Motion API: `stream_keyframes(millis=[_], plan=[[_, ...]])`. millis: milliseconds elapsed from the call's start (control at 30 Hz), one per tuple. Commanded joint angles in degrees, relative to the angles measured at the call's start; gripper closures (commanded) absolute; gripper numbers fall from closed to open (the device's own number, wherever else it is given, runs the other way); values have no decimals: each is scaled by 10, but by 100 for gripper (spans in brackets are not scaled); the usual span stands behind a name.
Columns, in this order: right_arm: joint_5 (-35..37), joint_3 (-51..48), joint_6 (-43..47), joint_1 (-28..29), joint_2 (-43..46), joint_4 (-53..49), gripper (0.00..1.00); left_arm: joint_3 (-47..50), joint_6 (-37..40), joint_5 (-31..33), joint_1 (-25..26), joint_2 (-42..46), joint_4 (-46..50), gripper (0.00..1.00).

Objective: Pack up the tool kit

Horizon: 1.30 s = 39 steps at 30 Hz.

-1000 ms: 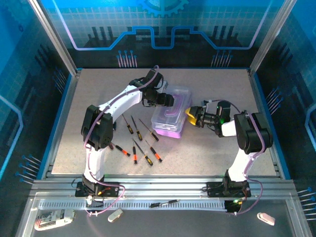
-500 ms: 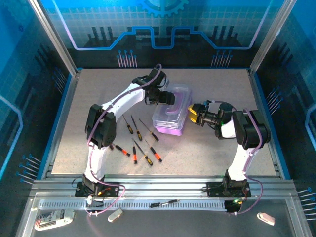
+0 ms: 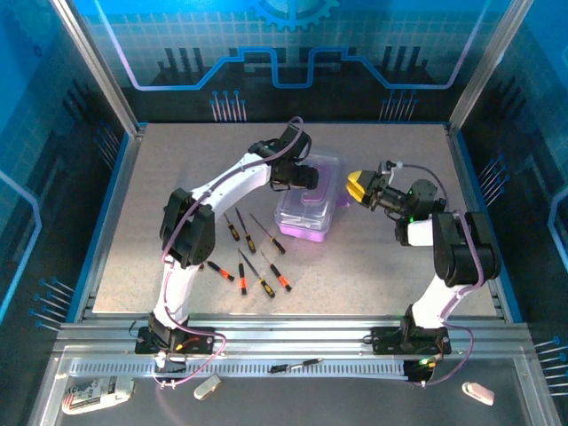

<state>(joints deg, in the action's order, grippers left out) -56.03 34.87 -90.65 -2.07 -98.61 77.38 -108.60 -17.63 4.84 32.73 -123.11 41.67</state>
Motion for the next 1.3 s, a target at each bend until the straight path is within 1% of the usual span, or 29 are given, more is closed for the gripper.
stream_keyframes(millis=[0,67,133,233,267,300,367,400,433,500,600,800,933,1100,1267], plan=[[-16,-17,9,-24,-10,24,52,63,29,91,-18,-90,157,47],[-10,-32,66,-37,-4,-51,52,58,30,77,-16,-85,155,47],[5,-44,137,-47,22,-150,52,49,30,57,-12,-81,154,47],[39,-32,265,-46,93,-357,52,35,29,27,0,-77,149,47],[58,-20,310,-45,117,-433,52,30,28,21,4,-77,148,47],[85,-2,370,-41,145,-531,52,23,26,14,9,-78,146,47],[153,34,468,-32,191,-697,49,9,24,0,17,-82,146,47],[185,47,500,-28,210,-753,48,1,21,-8,20,-85,146,47],[205,54,517,-26,224,-781,47,-5,19,-16,22,-86,146,47],[227,63,539,-25,243,-821,46,-15,7,-35,26,-89,141,47],[234,70,555,-24,251,-849,44,-26,-12,-58,27,-89,130,48],[228,75,560,-22,251,-860,42,-59,-50,-89,38,-90,112,47],[228,87,565,-18,252,-870,42,-93,-62,-103,49,-100,113,44],[227,96,571,-18,253,-881,40,-131,-68,-109,62,-111,124,37],[246,111,593,-18,259,-916,37,-139,-69,-104,65,-99,127,24]])
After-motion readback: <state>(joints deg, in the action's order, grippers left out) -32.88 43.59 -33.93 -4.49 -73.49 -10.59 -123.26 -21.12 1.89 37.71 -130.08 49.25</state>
